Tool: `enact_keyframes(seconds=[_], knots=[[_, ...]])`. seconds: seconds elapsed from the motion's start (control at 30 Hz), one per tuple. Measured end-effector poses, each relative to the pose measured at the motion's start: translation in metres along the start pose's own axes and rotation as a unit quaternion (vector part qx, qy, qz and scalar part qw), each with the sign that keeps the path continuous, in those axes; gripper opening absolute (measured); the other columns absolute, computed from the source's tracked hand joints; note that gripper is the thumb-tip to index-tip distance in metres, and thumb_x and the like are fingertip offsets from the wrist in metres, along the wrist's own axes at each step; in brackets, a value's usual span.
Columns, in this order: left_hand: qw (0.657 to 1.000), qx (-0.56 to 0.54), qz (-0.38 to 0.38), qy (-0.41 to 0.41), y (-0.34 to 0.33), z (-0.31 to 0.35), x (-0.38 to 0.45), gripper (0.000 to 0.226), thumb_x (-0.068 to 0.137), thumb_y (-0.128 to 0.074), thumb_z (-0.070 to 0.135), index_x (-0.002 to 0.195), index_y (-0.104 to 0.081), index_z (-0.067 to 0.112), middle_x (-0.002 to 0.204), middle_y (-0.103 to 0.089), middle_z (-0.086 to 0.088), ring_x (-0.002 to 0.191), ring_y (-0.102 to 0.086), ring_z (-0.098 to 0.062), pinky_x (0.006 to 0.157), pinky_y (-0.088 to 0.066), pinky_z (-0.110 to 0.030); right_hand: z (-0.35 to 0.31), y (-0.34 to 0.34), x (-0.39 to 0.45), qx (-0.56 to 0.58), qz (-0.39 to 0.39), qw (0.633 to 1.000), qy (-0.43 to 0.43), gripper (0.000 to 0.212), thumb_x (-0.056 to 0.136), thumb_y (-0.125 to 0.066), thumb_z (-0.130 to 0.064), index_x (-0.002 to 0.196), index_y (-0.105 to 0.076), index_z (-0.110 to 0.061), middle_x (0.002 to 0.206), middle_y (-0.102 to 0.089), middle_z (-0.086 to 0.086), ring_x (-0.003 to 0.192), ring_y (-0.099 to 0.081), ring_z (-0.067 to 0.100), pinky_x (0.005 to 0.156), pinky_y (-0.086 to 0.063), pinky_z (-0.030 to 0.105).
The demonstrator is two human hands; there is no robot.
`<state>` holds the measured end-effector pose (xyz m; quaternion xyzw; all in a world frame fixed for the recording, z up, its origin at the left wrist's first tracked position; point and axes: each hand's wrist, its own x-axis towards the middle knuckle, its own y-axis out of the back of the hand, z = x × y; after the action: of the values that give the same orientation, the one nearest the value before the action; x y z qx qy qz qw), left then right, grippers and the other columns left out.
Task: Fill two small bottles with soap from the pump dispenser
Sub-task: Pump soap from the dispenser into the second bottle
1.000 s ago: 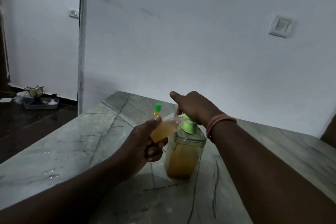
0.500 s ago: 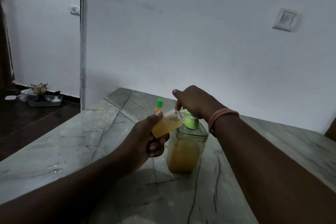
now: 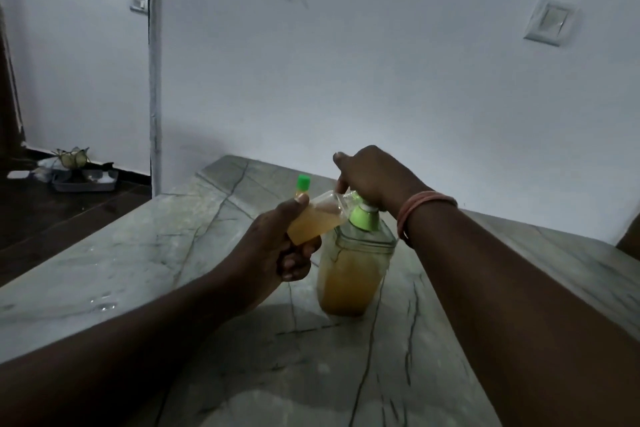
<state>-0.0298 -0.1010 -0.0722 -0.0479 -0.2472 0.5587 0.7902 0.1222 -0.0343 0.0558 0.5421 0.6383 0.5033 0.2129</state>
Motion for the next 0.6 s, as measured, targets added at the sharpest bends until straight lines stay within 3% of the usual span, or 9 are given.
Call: enact_keyframes(seconds=[0.1, 0.17, 0.23, 0.33, 0.4, 0.5, 0.6], knots=[[1.000, -0.004, 0.004, 0.004, -0.003, 0.002, -0.002, 0.064, 0.088, -0.064, 0.057, 0.129, -0.059, 0.008, 0.070, -0.053, -0.008, 0.047, -0.036, -0.009, 0.044, -0.034, -0.024, -0.006, 0.005, -0.004, -0.009, -0.039, 0.998, -0.044, 0.046, 0.103, -0.036, -0.031, 0.111, -0.068, 0.001, 0.088, -0.057, 0.012, 0.070, -0.052, 0.025, 0.064, -0.043, 0.028], [1.000, -0.005, 0.013, 0.003, -0.005, 0.002, -0.003, 0.067, 0.087, -0.064, 0.056, 0.131, -0.056, 0.007, 0.071, -0.053, -0.009, 0.047, -0.036, -0.010, 0.044, -0.034, -0.023, -0.012, 0.010, -0.001, -0.013, -0.042, 0.998, -0.052, 0.049, 0.102, -0.038, -0.037, 0.107, -0.067, 0.001, 0.081, -0.056, 0.009, 0.062, -0.048, 0.020, 0.057, -0.037, 0.027], [1.000, 0.005, 0.010, 0.000, -0.005, 0.003, -0.003, 0.057, 0.090, -0.060, 0.055, 0.127, -0.063, 0.012, 0.071, -0.053, -0.009, 0.047, -0.035, -0.009, 0.044, -0.034, -0.024, -0.016, 0.011, 0.002, -0.018, -0.025, 0.999, -0.025, 0.053, 0.102, -0.039, -0.043, 0.101, -0.071, -0.001, 0.072, -0.061, 0.001, 0.064, -0.052, 0.017, 0.062, -0.037, 0.027], [1.000, 0.017, 0.007, 0.001, -0.005, 0.004, -0.002, 0.049, 0.095, -0.056, 0.053, 0.123, -0.068, 0.015, 0.069, -0.053, -0.008, 0.046, -0.035, -0.009, 0.043, -0.034, -0.024, -0.006, 0.007, 0.003, 0.031, 0.010, 0.999, -0.022, 0.054, 0.100, -0.040, -0.041, 0.078, -0.077, -0.009, 0.045, -0.062, -0.010, 0.056, -0.055, 0.013, 0.054, -0.035, 0.026], [1.000, 0.007, 0.014, 0.002, -0.005, 0.003, -0.002, 0.056, 0.094, -0.056, 0.052, 0.128, -0.060, 0.008, 0.068, -0.052, -0.007, 0.045, -0.034, -0.008, 0.042, -0.033, -0.023, -0.002, 0.004, -0.002, 0.025, -0.008, 0.999, -0.041, 0.050, 0.101, -0.039, -0.035, 0.080, -0.077, -0.009, 0.044, -0.059, -0.011, 0.052, -0.052, 0.012, 0.049, -0.034, 0.024], [1.000, 0.004, 0.027, 0.006, -0.007, 0.002, -0.001, 0.059, 0.093, -0.055, 0.051, 0.131, -0.053, 0.005, 0.067, -0.053, -0.007, 0.044, -0.033, -0.008, 0.042, -0.031, -0.023, -0.007, 0.005, -0.004, -0.046, -0.048, 0.997, -0.034, 0.040, 0.103, -0.035, -0.022, 0.104, -0.070, -0.001, 0.058, -0.049, -0.001, 0.053, -0.043, 0.014, 0.049, -0.034, 0.024], [1.000, 0.008, 0.028, 0.006, -0.009, 0.005, -0.004, 0.058, 0.091, -0.056, 0.052, 0.129, -0.055, 0.008, 0.068, -0.053, -0.008, 0.046, -0.033, -0.009, 0.043, -0.032, -0.023, -0.011, 0.007, -0.004, -0.018, -0.035, 0.998, -0.053, 0.043, 0.100, -0.040, -0.030, 0.101, -0.072, -0.001, 0.083, -0.066, 0.013, 0.063, -0.050, 0.022, 0.056, -0.037, 0.028]])
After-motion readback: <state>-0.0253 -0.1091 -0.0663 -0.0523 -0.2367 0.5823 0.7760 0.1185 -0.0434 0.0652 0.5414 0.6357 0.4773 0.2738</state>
